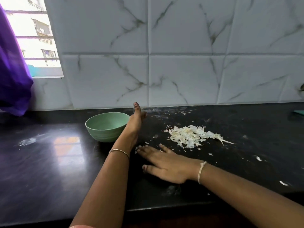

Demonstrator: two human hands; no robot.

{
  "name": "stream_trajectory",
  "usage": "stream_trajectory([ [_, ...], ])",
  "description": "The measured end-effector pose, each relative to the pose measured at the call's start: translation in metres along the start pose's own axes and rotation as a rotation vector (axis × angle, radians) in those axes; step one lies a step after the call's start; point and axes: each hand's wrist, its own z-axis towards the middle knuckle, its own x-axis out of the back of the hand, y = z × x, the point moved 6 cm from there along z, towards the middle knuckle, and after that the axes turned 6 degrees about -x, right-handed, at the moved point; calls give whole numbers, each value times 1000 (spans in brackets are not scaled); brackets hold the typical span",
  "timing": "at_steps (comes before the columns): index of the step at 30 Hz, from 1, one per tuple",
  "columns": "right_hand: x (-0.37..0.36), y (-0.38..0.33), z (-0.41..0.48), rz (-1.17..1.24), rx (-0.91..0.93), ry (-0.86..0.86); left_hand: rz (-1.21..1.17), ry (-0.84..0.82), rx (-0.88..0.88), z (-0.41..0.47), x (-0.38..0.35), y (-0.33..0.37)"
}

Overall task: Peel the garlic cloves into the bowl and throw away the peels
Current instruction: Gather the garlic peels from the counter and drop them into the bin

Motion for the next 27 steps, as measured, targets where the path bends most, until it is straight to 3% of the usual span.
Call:
stream_trajectory([
  [3,-5,9,15,-39,-64,-27,-33,-12,33,5,4,-2],
  [9,10,63,27,-259,-415,7,-129,-63,78,3,5,3],
  [13,16,39,52,-217,-311,62,-95,-69,47,7,6,4],
  [17,0,13,92,-83,-165,-31,21,-54,0,6,4,6],
  [24,14,79,67,-397,-517,-17,377,-117,-9,-8,-22,-4],
  [27,27,92,44,-553,-539,65,523,-172,14,-15,-33,-14],
])
